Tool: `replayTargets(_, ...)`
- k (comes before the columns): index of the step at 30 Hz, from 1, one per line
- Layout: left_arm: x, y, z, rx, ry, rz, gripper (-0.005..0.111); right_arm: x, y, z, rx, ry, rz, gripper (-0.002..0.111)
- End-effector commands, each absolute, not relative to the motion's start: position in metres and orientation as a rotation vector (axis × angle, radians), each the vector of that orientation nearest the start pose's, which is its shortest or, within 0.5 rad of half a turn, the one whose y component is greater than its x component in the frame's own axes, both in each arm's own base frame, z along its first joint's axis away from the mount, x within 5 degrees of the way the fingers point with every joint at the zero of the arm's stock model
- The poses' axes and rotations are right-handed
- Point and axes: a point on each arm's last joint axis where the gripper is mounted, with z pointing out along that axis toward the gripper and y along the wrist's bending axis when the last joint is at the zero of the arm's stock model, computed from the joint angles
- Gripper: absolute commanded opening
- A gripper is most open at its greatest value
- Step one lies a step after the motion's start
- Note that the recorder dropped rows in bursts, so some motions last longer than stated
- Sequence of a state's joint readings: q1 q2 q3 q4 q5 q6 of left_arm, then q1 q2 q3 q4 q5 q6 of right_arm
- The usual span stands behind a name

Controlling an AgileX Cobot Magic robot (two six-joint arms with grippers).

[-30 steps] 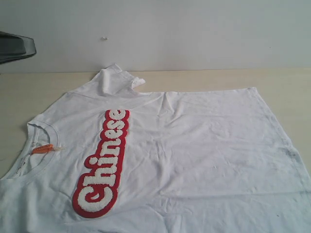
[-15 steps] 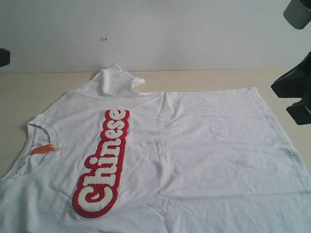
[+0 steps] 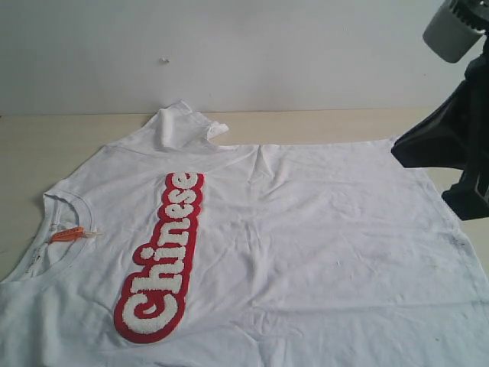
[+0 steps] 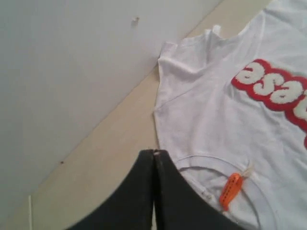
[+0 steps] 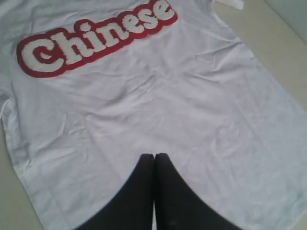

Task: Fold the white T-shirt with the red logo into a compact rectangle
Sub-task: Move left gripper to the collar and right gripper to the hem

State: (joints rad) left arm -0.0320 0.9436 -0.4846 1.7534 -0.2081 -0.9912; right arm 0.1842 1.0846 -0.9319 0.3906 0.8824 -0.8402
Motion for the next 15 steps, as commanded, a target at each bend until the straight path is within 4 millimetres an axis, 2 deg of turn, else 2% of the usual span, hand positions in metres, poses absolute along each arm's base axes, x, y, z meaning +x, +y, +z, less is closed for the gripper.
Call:
replayTargets(1,0.186,-0.024,0.266,1.011,1.717,0.388,0.000,0.207,0.070,0.323,-1.125,2.170,0.224,0.000)
replayTargets(3,0.188,-0.024,0.264,1.045,1.712,0.445,0.000,0.211,0.071,0.318,-1.164,2.171,0.228,0.000)
replayTargets(9,0.200,-0.032,0.245,1.178,1.743,0.437,0.000,0.224,0.075,0.295,-1.365,2.188,0.255,0.000)
replayTargets(11,0.205,-0.041,0.232,1.307,1.726,0.448,0.000,0.227,0.076,0.285,-1.467,2.187,0.266,0.000)
replayTargets(15,0.208,-0.059,0.219,1.451,1.684,0.421,0.000,0.232,0.072,0.278,-1.517,2.209,0.195,0.000)
